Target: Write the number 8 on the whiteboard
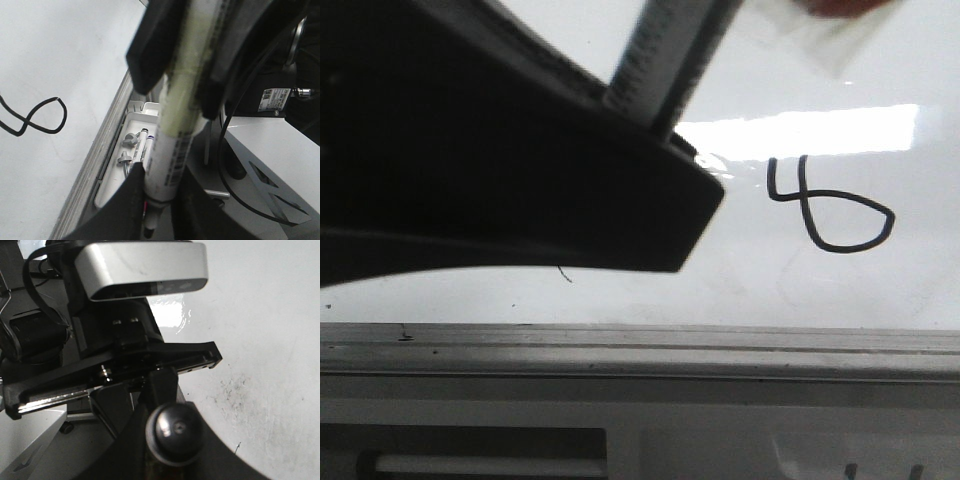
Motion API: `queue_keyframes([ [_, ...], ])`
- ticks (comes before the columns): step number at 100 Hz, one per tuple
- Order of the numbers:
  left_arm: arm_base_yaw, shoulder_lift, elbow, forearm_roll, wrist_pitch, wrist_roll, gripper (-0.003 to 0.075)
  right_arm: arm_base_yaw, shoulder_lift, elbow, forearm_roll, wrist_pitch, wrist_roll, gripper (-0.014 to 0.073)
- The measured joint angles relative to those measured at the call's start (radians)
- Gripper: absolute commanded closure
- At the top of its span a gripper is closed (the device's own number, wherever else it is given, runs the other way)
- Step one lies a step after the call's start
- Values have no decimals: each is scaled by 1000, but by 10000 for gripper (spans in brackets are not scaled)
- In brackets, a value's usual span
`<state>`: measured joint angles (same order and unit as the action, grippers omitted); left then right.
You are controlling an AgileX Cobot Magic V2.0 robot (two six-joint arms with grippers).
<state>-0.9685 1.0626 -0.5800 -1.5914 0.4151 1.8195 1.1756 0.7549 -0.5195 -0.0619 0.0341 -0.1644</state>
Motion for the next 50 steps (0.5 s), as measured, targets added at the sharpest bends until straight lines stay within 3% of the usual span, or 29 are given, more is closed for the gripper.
queue_keyframes([
  [19, 0, 0, 0, -15, 8, 0, 661, 0, 0, 0, 0, 2, 0, 664],
  [39, 0, 0, 0, -27, 18, 0, 545, 0, 0, -2, 3, 7, 0, 664],
  [50, 0, 0, 0, -33, 18, 0, 537, 0, 0, -2, 9, 18, 0, 664],
])
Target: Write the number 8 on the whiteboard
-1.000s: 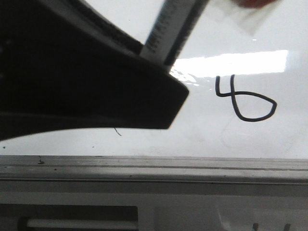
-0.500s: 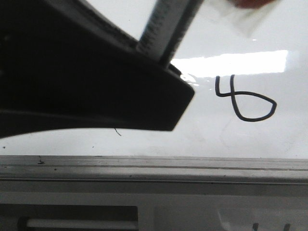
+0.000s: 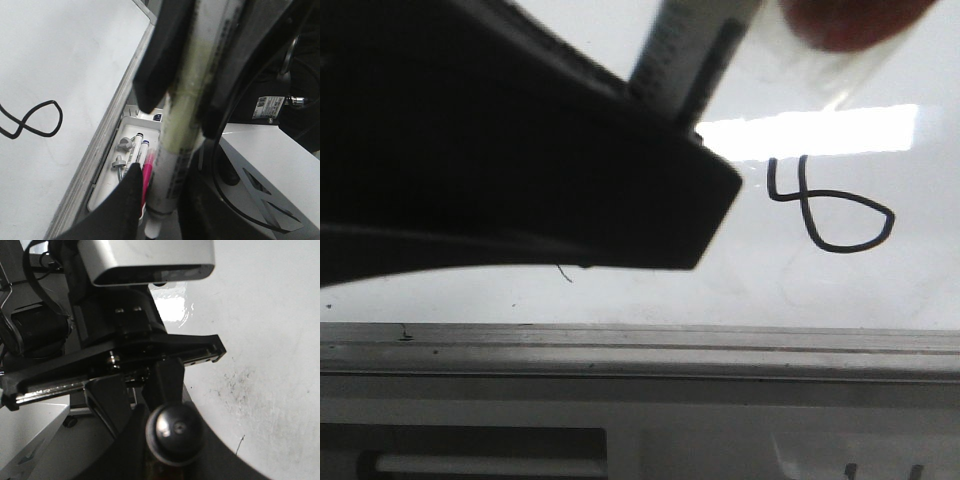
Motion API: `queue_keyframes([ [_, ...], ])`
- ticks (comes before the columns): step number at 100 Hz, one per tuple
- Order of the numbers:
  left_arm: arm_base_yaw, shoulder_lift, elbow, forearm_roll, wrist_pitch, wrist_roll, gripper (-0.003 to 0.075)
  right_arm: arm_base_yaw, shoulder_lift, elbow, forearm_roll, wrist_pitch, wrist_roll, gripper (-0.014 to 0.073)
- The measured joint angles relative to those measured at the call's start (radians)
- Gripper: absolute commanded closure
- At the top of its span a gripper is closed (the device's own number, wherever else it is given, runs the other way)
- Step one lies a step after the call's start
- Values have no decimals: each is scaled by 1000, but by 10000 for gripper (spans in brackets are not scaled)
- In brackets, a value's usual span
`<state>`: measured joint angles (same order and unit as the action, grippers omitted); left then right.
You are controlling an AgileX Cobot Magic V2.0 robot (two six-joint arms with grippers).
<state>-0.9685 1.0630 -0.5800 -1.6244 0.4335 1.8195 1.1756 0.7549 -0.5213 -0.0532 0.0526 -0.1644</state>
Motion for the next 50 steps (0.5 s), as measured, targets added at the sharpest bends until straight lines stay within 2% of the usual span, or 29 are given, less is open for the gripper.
queue_keyframes([
  [30, 0, 0, 0, -6, 0, 0, 549, 4, 0, 0, 3, 6, 0, 664],
  [37, 0, 2, 0, -10, 0, 0, 597, 6, 0, 0, 3, 7, 0, 664],
  [47, 0, 2, 0, -17, -2, 4, 730, 7, 0, 0, 3, 7, -3, 664],
  [50, 0, 2, 0, -17, -3, 8, 739, 7, 0, 0, 7, 7, -3, 664],
])
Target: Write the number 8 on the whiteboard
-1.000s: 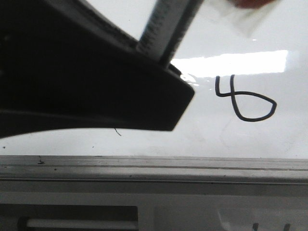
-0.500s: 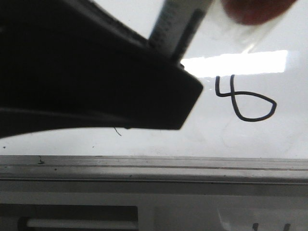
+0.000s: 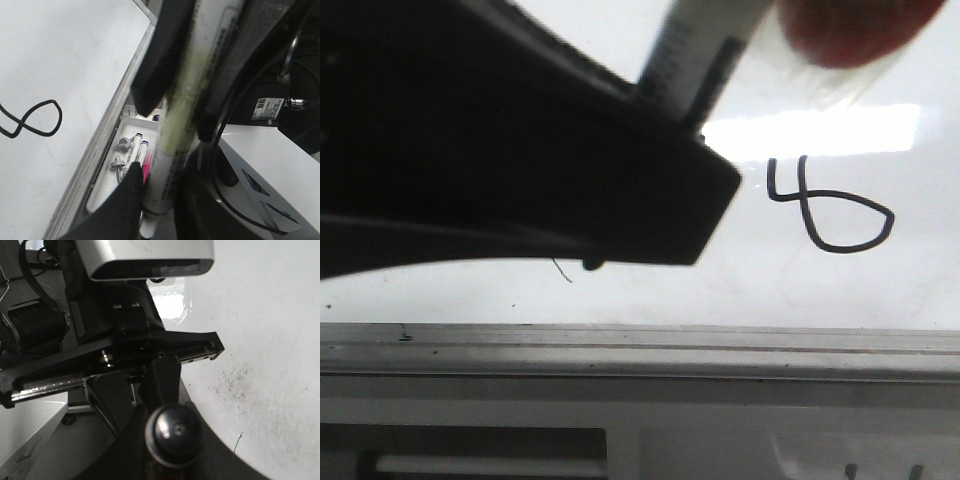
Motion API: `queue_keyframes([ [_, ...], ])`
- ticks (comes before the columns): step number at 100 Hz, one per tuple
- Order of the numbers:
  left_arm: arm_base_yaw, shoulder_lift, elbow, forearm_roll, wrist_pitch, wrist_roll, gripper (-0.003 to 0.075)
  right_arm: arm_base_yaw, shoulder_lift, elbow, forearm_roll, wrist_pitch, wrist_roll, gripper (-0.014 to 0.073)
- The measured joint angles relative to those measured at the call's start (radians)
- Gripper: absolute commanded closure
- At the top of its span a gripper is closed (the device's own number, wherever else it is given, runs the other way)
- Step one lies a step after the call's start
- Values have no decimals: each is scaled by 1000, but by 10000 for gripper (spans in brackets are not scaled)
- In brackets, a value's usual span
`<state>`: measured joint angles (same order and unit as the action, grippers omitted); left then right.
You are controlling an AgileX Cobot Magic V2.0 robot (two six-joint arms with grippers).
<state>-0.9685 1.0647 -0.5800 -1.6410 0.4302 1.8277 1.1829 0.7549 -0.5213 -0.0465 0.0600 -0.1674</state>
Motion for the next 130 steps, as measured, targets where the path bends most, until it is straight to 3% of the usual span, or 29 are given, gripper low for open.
queue_keyframes([
  [9, 0, 0, 0, 0, 0, 6, 741, 1, 0, 0, 23, 0, 0, 653],
  [16, 0, 0, 0, 0, 0, 6, 741, 1, 0, 0, 46, 2, -2, 594],
  [23, 0, 0, 0, 0, 0, 8, 741, 1, 0, 0, 57, 2, -4, 473],
  [40, 0, 0, 22, -33, -5, 8, 741, 7, 2, 0, 78, 28, -4, 68],
  [51, 0, 0, 65, -63, -35, 0, 741, 12, 2, 0, 86, 52, -2, -27],
  [79, 2, 0, 156, -148, -64, -1, 741, -1, -46, 0, 93, 91, 0, -24],
  [100, 2, 0, 158, -153, -64, -4, 741, -107, -178, 2, 93, 102, 0, 17],
  [109, 2, 0, 158, -155, -72, -4, 741, -158, -246, 2, 93, 102, 0, 200],
  [123, 2, 0, 158, -158, -147, -4, 741, -215, -334, 2, 93, 105, 0, 666],
  [130, 2, 0, 158, -160, -200, -4, 741, -224, -366, 2, 93, 105, 0, 657],
])
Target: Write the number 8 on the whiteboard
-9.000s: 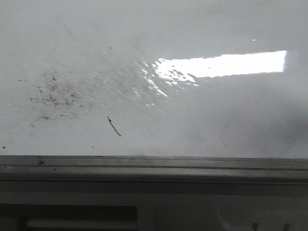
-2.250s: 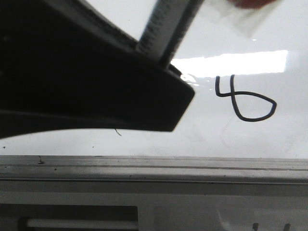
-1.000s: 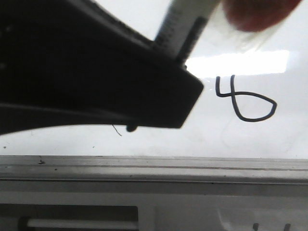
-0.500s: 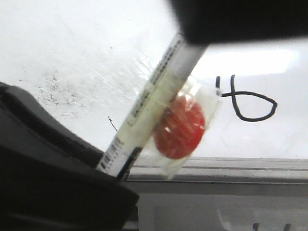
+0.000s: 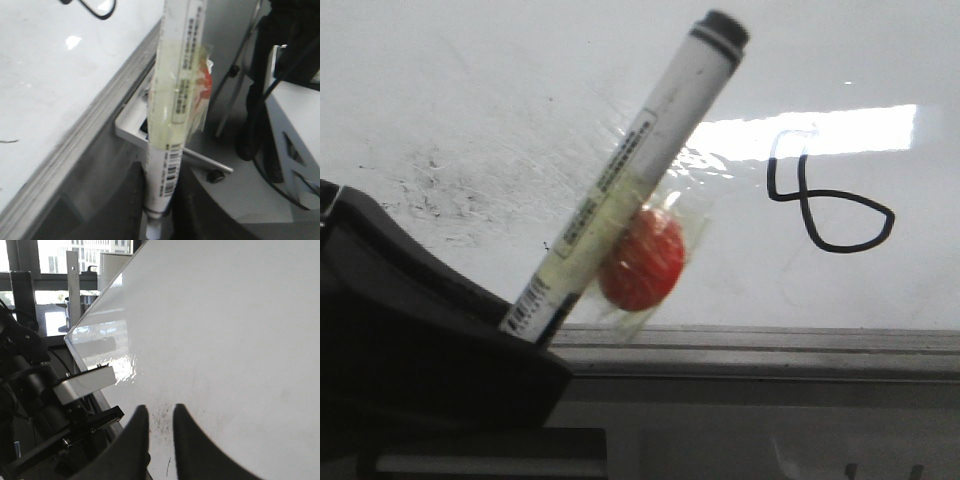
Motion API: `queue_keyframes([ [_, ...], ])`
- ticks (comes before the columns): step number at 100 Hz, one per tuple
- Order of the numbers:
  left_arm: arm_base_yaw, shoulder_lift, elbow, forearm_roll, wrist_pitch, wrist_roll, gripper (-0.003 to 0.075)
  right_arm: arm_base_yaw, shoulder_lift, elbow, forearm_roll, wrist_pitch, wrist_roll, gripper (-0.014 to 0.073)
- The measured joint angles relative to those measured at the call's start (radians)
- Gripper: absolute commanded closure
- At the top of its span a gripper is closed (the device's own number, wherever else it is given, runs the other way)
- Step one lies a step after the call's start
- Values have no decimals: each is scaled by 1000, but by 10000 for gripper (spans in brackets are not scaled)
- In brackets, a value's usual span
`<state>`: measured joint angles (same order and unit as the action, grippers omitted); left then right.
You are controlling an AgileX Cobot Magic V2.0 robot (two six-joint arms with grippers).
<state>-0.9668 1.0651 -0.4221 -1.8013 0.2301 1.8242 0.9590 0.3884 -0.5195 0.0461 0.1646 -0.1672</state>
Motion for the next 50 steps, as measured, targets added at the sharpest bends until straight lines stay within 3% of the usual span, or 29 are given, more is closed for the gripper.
queue_keyframes([
  [33, 2, 50, -71, -8, -53, 0, 741, 0, -22, 0, 0, 74, 2, 658],
  [50, 2, 120, -132, -11, -153, -5, 741, 0, -22, 0, 0, 76, 2, 658],
])
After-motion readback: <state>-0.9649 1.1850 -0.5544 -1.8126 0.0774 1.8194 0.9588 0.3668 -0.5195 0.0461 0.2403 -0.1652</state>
